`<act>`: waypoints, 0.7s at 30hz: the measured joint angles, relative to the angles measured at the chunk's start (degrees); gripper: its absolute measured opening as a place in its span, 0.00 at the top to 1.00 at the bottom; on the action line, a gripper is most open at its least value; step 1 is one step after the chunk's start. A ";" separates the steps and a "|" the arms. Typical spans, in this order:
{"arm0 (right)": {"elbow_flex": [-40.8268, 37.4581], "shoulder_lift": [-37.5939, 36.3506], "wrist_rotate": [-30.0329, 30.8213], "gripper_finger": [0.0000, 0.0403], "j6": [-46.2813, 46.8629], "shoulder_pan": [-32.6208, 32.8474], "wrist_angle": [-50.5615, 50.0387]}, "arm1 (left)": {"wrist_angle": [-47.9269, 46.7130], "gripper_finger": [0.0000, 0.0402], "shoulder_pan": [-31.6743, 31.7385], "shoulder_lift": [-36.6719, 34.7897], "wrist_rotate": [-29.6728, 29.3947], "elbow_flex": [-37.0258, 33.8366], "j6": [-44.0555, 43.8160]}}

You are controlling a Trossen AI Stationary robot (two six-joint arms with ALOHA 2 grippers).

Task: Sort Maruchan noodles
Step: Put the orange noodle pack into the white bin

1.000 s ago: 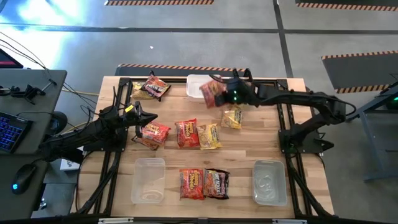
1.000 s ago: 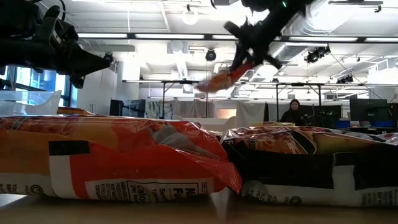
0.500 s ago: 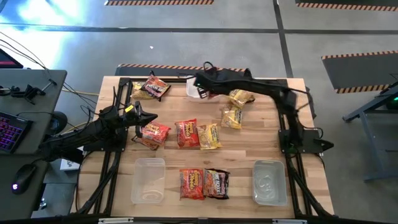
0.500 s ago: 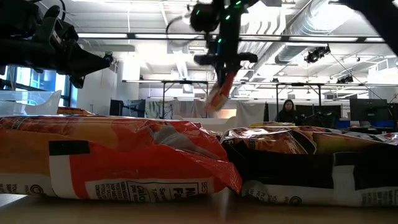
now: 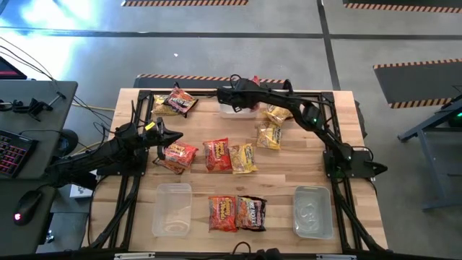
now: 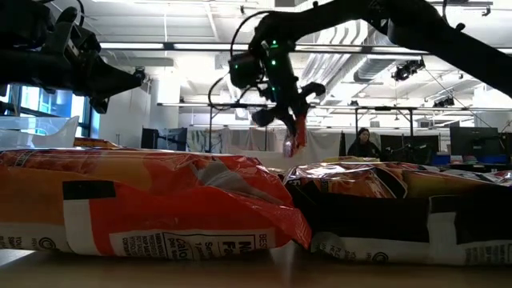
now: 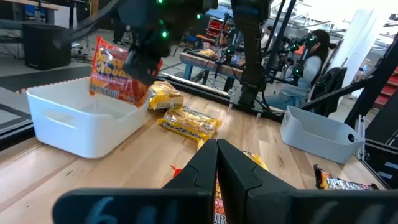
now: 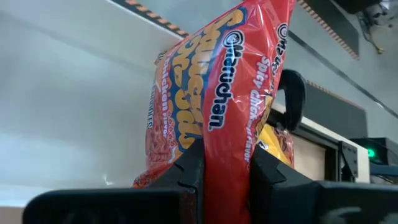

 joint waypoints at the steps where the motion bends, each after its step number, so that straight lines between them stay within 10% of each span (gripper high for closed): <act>1: -0.69 0.00 0.28 0.87 0.24 -0.04 -0.09 | 0.00 0.99 0.00 -0.01 0.00 0.00 0.00; 21: -1.66 -0.07 -4.89 0.62 -2.37 -0.27 3.96 | -0.01 0.99 0.00 -0.01 0.00 0.00 -0.01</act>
